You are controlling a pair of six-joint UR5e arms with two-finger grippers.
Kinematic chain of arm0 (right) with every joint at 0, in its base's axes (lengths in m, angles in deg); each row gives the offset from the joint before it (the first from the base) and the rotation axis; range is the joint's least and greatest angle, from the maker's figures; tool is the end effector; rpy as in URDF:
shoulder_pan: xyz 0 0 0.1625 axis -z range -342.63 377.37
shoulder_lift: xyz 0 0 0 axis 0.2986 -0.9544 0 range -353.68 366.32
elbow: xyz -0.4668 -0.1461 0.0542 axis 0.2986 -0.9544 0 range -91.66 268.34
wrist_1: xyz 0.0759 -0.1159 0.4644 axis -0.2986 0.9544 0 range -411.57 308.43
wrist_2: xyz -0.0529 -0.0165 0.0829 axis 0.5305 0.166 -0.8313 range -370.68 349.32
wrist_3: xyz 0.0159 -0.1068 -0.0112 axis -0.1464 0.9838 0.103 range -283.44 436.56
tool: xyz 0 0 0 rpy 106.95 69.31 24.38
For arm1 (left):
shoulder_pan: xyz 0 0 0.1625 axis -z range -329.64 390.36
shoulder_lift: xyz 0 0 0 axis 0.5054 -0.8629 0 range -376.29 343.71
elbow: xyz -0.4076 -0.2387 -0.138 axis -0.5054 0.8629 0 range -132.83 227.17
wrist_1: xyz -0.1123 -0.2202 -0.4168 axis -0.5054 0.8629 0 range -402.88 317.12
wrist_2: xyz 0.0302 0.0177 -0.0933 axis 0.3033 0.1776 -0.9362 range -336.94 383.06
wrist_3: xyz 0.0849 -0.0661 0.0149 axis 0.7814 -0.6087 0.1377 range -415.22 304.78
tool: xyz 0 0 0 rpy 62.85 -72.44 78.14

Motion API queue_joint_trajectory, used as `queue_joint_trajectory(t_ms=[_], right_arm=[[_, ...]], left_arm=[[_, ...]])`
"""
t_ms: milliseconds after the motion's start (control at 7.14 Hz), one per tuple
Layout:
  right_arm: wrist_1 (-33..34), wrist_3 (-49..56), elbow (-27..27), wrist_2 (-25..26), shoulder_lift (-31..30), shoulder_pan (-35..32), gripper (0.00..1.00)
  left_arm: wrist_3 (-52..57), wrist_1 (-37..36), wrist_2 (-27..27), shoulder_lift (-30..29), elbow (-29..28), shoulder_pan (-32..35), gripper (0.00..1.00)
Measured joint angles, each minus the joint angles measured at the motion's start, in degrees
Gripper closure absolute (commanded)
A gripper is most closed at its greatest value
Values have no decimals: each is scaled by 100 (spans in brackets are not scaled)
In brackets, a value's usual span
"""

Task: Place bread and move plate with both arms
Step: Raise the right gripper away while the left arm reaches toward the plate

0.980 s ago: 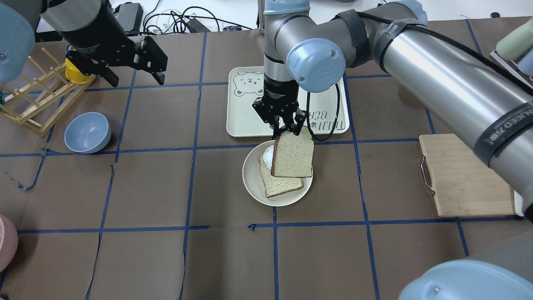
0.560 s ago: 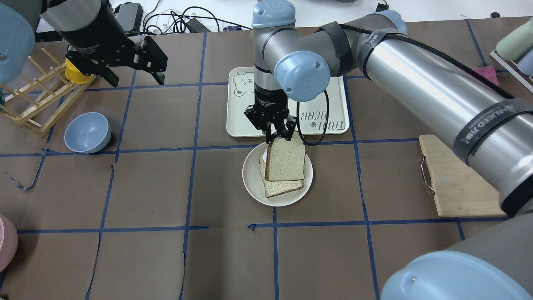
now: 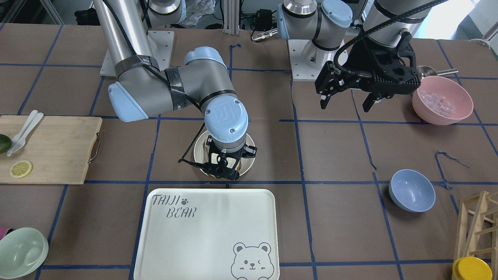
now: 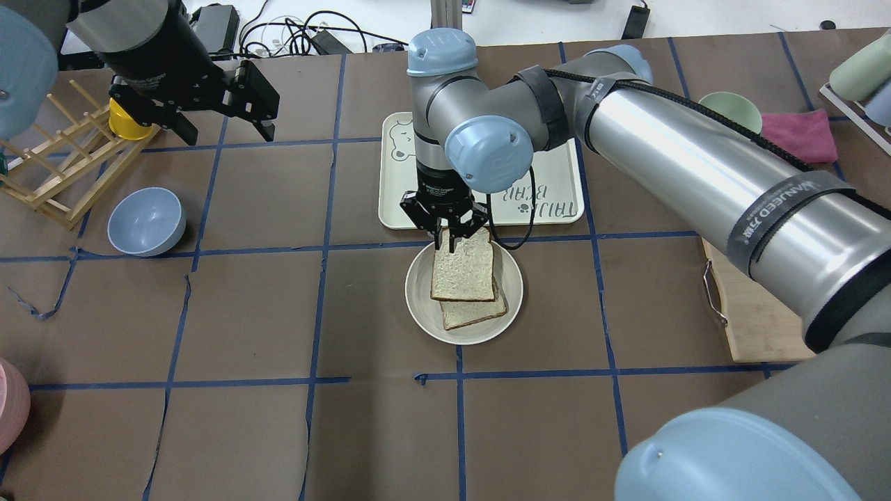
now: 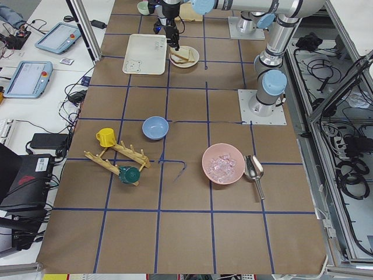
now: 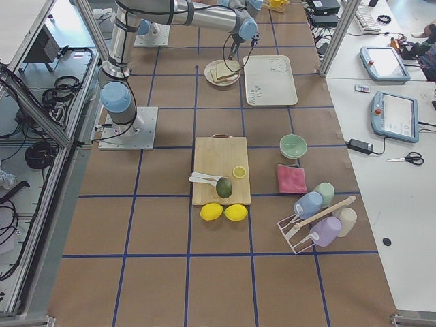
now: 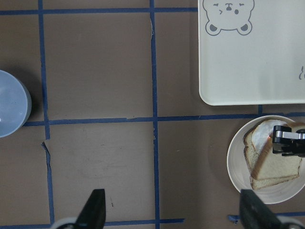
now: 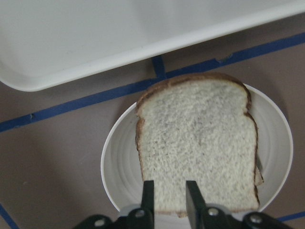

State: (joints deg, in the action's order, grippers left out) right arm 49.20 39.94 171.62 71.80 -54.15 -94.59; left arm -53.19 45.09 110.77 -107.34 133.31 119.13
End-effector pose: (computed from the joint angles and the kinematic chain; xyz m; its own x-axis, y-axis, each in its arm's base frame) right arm 0.4162 -0.6377 0.2840 -0.9644 0.2637 0.0217 0.2608 0.9341 0.2438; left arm -0.1250 -0.5857 0.5776 -0.9992 0.0173 0.0367 0.0141 0.9962 -0.0857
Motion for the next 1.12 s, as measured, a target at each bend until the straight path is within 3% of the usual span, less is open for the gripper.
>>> queue_joint_trajectory(t_ms=[560,980,1120], right_arm=[[425,444,177,76,-496,380,0],[-42,1501,246,151,-1419,1657,0],[-283,1826,264,421,-1666,1858,0]], left_arm=[[0,0,0,0,0,0,0],[-42,6,-8,14,54,69,0],[-78,8,-87,25,180,96,0]])
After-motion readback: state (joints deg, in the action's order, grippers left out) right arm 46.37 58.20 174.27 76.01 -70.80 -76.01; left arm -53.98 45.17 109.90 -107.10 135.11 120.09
